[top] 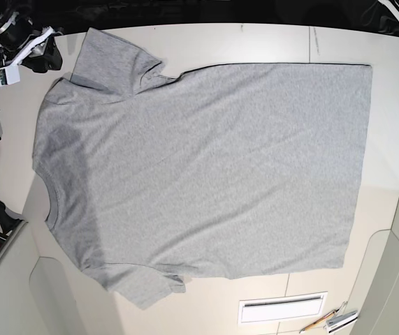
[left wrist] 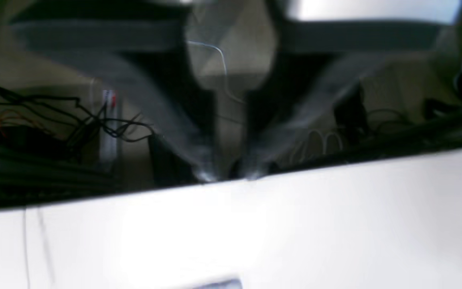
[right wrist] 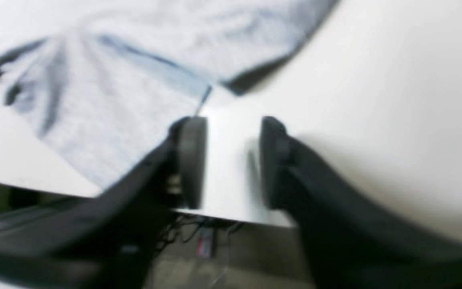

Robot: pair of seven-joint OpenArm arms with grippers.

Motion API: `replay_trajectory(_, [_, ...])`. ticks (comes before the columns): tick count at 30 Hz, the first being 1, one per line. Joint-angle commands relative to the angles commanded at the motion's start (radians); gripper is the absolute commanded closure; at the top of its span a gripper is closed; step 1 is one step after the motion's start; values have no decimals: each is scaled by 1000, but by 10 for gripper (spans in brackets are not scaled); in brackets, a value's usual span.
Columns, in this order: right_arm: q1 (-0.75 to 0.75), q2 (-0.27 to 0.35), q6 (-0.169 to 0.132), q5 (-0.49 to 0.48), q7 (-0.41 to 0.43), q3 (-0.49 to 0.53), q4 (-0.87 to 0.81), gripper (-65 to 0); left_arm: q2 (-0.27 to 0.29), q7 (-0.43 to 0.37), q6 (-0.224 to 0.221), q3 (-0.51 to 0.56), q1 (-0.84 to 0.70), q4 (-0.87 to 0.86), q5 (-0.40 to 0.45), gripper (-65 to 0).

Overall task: Fold the T-shirt properly
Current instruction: 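Lower both grippers and pinch the shirt's side edge at shoulder and hem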

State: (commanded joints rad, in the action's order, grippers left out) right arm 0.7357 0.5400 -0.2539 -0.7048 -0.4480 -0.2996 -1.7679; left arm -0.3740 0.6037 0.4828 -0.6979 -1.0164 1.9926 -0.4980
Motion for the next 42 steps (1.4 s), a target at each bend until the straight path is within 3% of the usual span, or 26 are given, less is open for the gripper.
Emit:
replay_trajectory(2, [-1, -6, 22, -11, -2, 0, 26, -328, -11, -1, 0, 0, 7, 0, 0, -317])
replay_trajectory(4, [-2, -6, 3, -28, -2, 0, 45, -328, -14, 0, 0, 0, 27, 0, -18, -318])
replay_trajectory(6, [-1, -7, -45, -64, -7, 1, 55, -328, -14, 0, 0, 0, 58, -5, -50, -318])
replay_trajectory(14, [-32, -76, -50, -73, -28, 1, 71, -328, -68, 18, 8, 0, 244, -250, -152, -319])
replay_trajectory(18, [-32, -78, -50, -74, -28, 10, 71, -328, -111, 80, 43, 13, 334, -386, -268, -319])
replay_trajectory(19, [-32, -78, -50, -74, -28, 17, 71, -328, -121, 83, 69, 28, 349, -412, -285, -319])
replay_trajectory(21, [-32, -78, -51, -74, -28, 35, 71, -328, -132, 82, 92, 70, 380, -460, -287, -319])
replay_trajectory(24, [-32, -78, -90, -74, -29, 77, 71, -328, -136, 84, 90, 131, 422, -508, -287, -378])
replay_trajectory(27, [-32, -79, -91, -70, -28, 115, 71, -328, -136, 104, 92, 167, 435, -521, -288, -379])
replay_trajectory(29, [-32, -79, -92, -69, -28, 129, 71, -328, -136, 130, 137, 183, 435, -521, -308, -378])
replay_trajectory(33, [-38, -79, -95, -69, -28, 131, 71, -328, -137, 267, 210, 188, 430, -521, -388, -378])
replay_trajectory(35, [-48, -79, -117, -70, -28, 131, 71, -328, -139, 295, 215, 188, 417, -519, -433, -378])
replay_trajectory(42, [-65, -95, -120, -74, -28, 131, 71, -328, -139, 317, 215, 190, 359, -494, -444, -378])
